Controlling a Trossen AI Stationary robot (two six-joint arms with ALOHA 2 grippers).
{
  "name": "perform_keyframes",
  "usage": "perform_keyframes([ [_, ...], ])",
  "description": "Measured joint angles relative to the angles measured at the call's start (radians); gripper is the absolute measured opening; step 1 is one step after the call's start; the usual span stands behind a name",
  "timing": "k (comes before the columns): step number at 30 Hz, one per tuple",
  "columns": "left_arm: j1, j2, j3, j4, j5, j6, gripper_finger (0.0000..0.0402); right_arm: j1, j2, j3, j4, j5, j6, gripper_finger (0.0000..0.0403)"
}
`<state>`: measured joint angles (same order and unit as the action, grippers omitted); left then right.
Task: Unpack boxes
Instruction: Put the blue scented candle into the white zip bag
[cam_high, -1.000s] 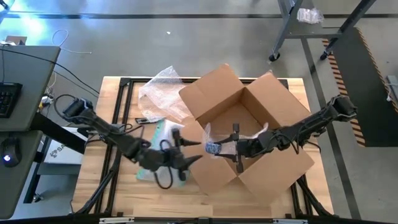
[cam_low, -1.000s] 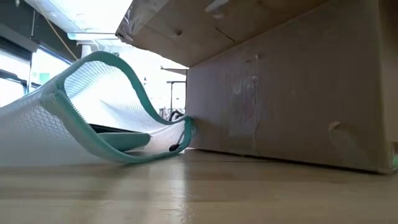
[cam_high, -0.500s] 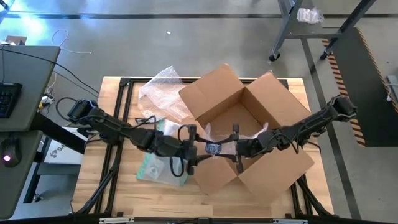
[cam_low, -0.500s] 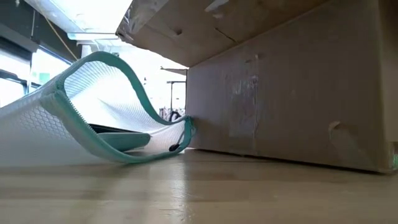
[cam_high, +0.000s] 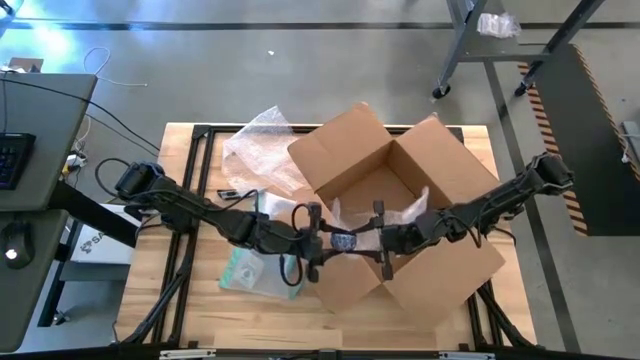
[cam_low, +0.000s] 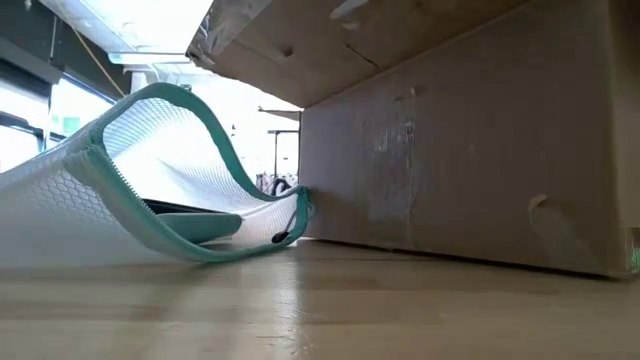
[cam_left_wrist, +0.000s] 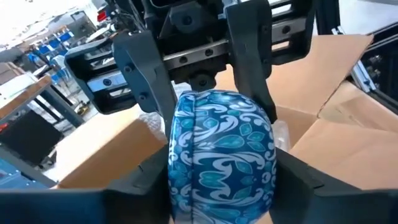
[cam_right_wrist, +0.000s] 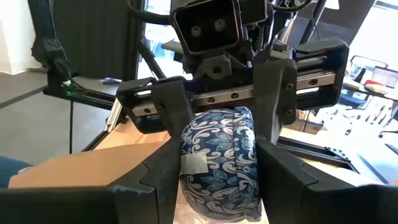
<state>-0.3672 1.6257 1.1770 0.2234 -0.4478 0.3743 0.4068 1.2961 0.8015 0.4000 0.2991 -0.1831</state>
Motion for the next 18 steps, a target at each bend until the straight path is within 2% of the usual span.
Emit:
perform_keyframes([
  [2, -0.001, 0.000, -0.001, -0.001, -0.001, -0.003, 0.0149, 0.000, 0.000, 0.001, -0.020, 0.000, 0.000, 0.0161],
  [6, -0.003, -0.001, -0.002, -0.009, -0.056, -0.038, 0.0149, 0.001, -0.006, 0.005, -0.088, 0.076, -0.007, 0.0242],
  [9, -0.017, -0.004, -0.001, -0.027, -0.150, -0.070, 0.0149, 0.003, -0.032, 0.053, -0.284, 0.143, 0.052, 0.0301],
  [11, -0.034, -0.015, 0.000, -0.040, -0.223, -0.080, 0.0149, 0.003, -0.044, 0.123, -0.455, 0.186, 0.125, 0.0324],
  [13, -0.046, -0.025, 0.000, -0.041, -0.272, -0.082, 0.0149, 0.005, -0.052, 0.205, -0.634, 0.198, 0.208, 0.0336],
  [18, -0.079, -0.074, 0.000, -0.045, -0.441, -0.083, 0.0149, 0.008, -0.019, 0.331, -0.917, 0.101, 0.303, 0.0329],
])
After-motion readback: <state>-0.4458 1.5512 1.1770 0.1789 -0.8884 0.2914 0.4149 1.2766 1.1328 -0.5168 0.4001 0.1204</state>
